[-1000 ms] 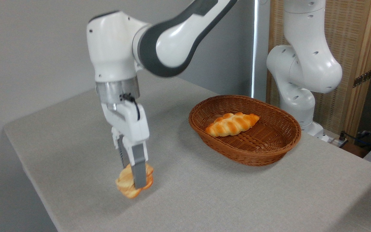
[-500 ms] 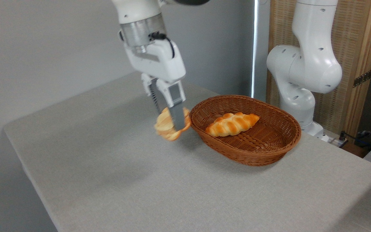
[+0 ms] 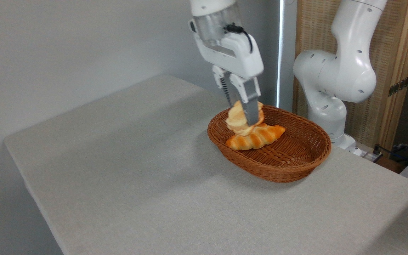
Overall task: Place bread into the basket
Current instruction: 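Lower the bun into the basket beside the croissant and release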
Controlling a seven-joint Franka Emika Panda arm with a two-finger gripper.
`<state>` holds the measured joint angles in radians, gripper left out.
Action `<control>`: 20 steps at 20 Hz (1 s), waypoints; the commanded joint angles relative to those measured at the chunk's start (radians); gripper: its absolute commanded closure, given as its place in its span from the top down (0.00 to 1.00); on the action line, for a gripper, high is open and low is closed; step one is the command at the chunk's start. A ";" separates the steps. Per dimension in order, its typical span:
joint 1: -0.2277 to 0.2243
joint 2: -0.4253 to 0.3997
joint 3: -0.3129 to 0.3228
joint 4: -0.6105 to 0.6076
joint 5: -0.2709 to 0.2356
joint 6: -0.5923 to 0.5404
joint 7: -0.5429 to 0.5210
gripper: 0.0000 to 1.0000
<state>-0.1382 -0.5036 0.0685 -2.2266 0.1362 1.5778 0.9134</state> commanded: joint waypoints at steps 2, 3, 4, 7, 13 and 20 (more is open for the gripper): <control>-0.043 -0.070 0.017 -0.160 -0.021 0.005 0.010 0.53; -0.043 -0.069 0.017 -0.175 -0.021 0.007 0.012 0.55; -0.043 -0.066 0.017 -0.189 -0.021 0.007 0.012 0.56; -0.043 -0.056 0.017 -0.200 -0.021 0.010 0.012 0.85; -0.043 -0.030 0.017 -0.200 -0.021 0.013 0.009 1.00; -0.044 -0.010 0.008 -0.189 -0.021 0.018 0.001 1.00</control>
<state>-0.1743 -0.5146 0.0709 -2.4256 0.1351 1.5830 0.9154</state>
